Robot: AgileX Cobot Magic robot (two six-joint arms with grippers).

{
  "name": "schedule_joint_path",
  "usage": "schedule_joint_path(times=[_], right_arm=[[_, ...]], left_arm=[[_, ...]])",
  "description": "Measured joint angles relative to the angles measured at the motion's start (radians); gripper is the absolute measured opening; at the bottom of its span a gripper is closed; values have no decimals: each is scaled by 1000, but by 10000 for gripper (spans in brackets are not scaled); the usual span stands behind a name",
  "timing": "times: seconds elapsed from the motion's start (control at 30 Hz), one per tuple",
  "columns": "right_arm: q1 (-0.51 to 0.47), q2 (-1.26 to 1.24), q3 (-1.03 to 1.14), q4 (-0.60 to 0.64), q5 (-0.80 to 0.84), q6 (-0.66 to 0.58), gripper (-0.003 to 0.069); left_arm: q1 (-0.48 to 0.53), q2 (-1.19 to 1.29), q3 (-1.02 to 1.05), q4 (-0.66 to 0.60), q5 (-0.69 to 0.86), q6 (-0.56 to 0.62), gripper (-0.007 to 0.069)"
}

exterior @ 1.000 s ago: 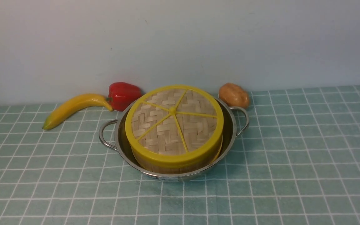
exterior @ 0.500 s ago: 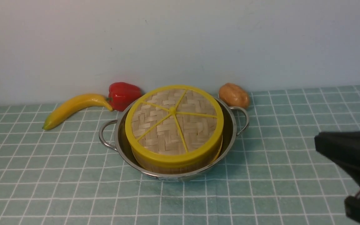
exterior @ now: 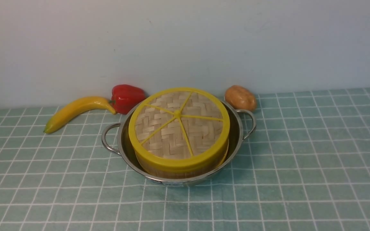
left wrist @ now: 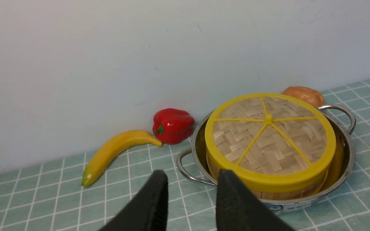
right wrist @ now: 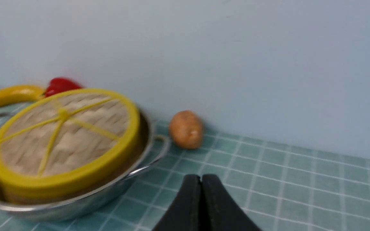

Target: Place the steamer in the pot on the blue tablecloth, and put the lid on the steamer.

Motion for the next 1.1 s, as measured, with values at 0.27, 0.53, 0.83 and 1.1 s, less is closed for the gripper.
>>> schedule_joint_path(times=[0.27, 0.53, 0.83, 1.1], right_arm=[[-274, -288, 222, 10, -4, 14, 7], [-305, -453, 405, 13, -6, 15, 18], [-305, -452, 421, 17, -6, 15, 38], [-305, -452, 421, 17, -6, 15, 52]], left_arm=[[0, 0, 0, 0, 0, 0, 231], [0, 0, 0, 0, 0, 0, 243], [0, 0, 0, 0, 0, 0, 243], [0, 0, 0, 0, 0, 0, 243]])
